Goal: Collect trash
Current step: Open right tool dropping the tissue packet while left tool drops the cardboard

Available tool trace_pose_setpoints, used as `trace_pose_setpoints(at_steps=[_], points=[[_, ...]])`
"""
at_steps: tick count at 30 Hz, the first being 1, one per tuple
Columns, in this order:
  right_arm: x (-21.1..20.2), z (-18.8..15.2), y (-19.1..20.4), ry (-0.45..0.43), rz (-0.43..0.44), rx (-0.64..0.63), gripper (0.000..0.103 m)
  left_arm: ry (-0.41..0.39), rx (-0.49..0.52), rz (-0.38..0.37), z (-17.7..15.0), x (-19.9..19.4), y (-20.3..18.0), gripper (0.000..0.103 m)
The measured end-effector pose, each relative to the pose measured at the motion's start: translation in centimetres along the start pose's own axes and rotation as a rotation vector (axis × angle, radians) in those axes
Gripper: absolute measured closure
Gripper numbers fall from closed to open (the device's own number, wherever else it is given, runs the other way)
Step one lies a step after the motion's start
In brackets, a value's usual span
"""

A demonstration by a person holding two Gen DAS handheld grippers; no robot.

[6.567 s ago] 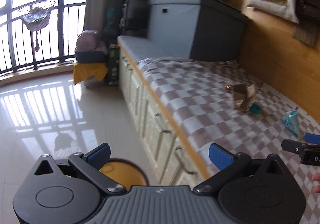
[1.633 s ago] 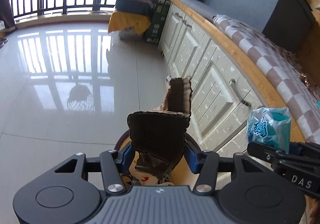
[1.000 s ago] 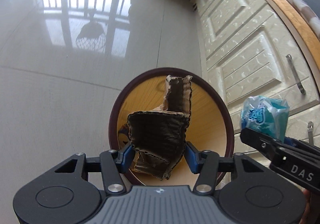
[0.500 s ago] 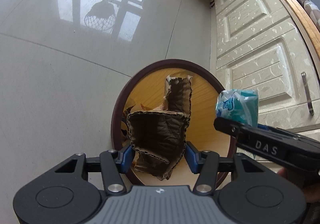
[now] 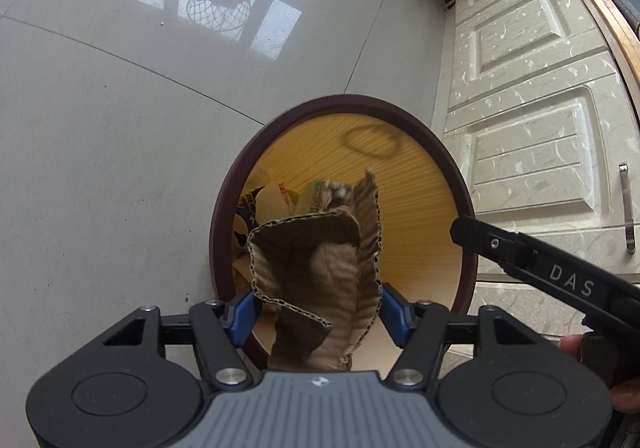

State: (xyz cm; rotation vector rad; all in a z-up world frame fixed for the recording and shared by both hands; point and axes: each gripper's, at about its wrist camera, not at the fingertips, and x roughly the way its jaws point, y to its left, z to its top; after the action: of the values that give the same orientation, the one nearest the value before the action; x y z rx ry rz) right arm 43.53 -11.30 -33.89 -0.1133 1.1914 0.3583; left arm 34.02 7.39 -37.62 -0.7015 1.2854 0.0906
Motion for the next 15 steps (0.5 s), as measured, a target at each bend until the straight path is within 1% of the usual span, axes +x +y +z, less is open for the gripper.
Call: trace_pose_setpoints(at_steps=[2,4,6,7,8,13,15], points=[[-0.1,-0.2,-0.1,0.01,0.002,0.004,0.034,-0.006,0.02,0.021,0.0,-0.1,-0.3,0.032],[-0.3,-0.5,-0.2,0.018,0.002,0.009,0.034,-0.007,0.037,0.038,0.0,-0.3,-0.4,0.03],[-0.3,-0.6,-0.6,0.032,0.004,0.017,0.031,-0.005,0.046,0.052,0.0,-0.4,-0.4,0.024],[-0.4,-0.8,-0.8,0.038,0.004,0.022,0.03,-0.005,0.049,0.057,-0.1,-0.5,-0.4,0.017],[-0.5,-0.9,-0.9,0.041,0.003,0.027,0.027,-0.004,0.051,0.059,-0.1,-0.5,-0.4,0.013],[-1.1,-1.5,-1.2,0.05,-0.006,0.04,0.025,-0.009,0.053,0.057,-0.4,-0.9,-0.2,0.005],[-1.3,-1.7,-1.2,0.052,-0.013,0.041,0.024,-0.012,0.053,0.06,-0.5,-0.9,-0.3,0.005]])
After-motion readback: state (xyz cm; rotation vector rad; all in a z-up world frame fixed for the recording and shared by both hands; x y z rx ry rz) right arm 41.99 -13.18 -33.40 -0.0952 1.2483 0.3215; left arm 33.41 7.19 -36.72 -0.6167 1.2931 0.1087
